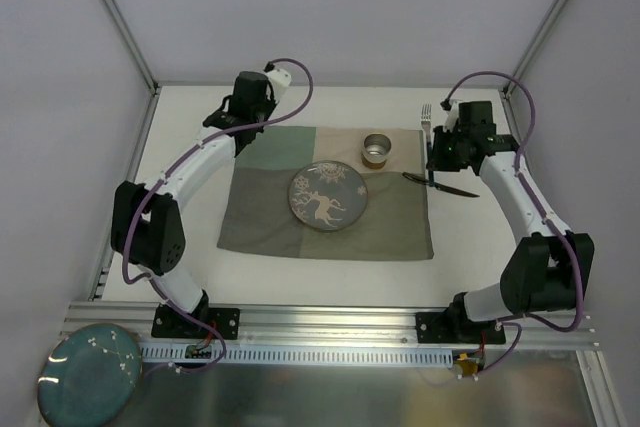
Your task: Set the dinner table for one person
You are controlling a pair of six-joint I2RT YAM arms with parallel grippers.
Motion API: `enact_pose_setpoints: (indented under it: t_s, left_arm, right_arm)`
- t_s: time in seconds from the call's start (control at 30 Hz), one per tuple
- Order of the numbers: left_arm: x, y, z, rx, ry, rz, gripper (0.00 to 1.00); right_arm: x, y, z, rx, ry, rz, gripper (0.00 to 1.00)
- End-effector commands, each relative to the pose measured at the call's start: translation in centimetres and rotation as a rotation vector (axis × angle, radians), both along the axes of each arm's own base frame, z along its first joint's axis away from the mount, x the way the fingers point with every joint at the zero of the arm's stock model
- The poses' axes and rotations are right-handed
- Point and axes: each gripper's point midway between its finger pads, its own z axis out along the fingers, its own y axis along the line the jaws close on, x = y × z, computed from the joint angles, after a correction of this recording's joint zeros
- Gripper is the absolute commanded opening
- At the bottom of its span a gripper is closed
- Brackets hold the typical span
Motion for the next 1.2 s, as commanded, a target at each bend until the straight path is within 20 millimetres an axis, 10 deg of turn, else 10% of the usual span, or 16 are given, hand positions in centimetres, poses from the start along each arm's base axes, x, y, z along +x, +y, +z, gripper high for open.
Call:
enact_pose_setpoints:
  t_s: [0.0, 0.37, 1.17]
  left_arm:
    - [1.8, 3.1, 8.8, -0.084, -0.234, 0.131, 0.26]
    - [2.5, 8.3, 13.3, -0.112, -0.361, 0.247, 0.27]
    - [0.7, 9.0, 12.9, -0.128, -0.356, 0.244, 0.26]
  right_arm:
    - [0.9, 2.5, 1.0, -0.005, -0.028, 0.033, 0.00]
    - [2.5, 10.4, 0.8, -0.006, -0.022, 0.193, 0.00]
    - [1.5, 29.8, -0.8, 0.046, 0.026, 0.530, 0.00]
